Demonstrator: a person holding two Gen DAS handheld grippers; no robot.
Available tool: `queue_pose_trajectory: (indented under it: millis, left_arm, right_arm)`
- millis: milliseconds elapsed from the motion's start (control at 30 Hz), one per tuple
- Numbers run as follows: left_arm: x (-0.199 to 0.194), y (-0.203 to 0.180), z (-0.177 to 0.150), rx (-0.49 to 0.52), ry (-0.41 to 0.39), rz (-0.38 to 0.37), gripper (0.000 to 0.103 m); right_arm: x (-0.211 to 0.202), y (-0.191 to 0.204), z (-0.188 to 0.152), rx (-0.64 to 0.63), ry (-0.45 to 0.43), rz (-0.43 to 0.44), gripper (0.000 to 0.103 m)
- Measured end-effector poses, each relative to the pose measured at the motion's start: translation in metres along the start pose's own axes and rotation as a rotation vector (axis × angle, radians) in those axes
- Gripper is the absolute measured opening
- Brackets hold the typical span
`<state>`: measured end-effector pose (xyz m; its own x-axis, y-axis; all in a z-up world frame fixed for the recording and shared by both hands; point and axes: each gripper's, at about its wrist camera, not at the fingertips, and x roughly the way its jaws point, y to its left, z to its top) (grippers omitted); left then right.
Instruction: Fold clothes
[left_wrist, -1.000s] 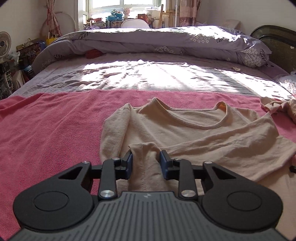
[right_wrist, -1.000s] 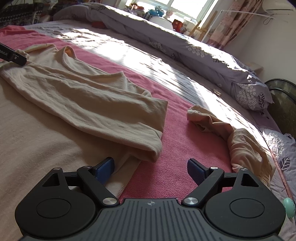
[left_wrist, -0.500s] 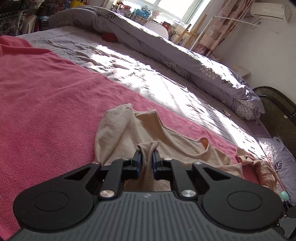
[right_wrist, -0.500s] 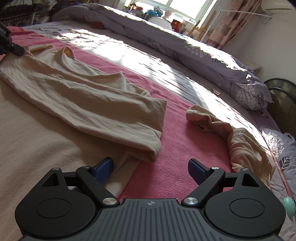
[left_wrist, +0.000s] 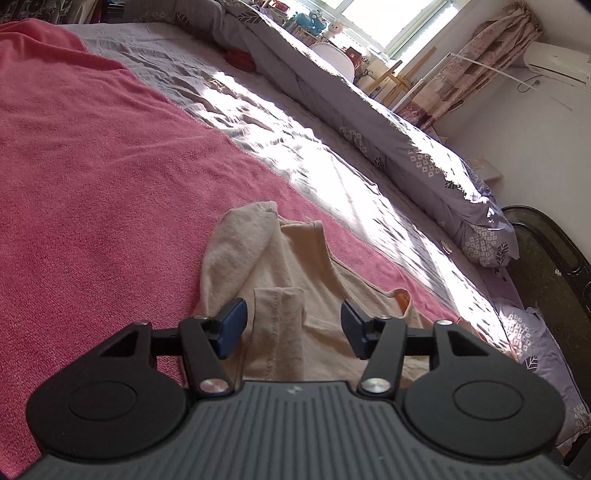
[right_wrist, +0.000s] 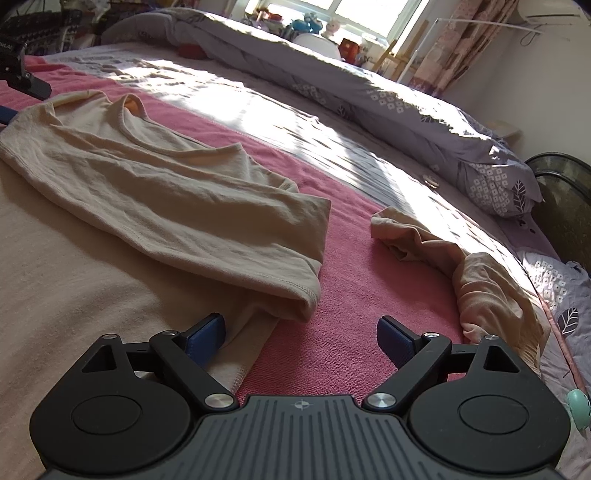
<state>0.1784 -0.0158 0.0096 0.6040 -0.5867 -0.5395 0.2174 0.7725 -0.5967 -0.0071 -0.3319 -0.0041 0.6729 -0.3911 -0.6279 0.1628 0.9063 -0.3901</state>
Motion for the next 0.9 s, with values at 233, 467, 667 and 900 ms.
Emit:
queue_pose_trajectory:
  millis: [233,467,667,900]
  left_arm:
    - [0.0,-0.01,0.0,0.039,-0.009,-0.016,0.001]
    - [-0.013,-0.025,0.016,0.074,-0.095,-0.007,0.0]
    - [0.01,-0.018,0.008,0.138,0.006,0.205,0.0]
    - [0.005,-0.017,-0.001,0.132,0.001,0.238,0.0]
  right_arm:
    - [0.0,0.0,0.0,-0.002,0.0,-0.003,0.091]
    - [0.001,0.0,-0.001,0.0,-0.002,-0.005,0.093]
    - [-0.003,0.002,0.001,-0.013,-0.028,-0.027,0.094]
    - [-0.002,0.02,0.013,-0.103,-0.107,-0.057,0.094]
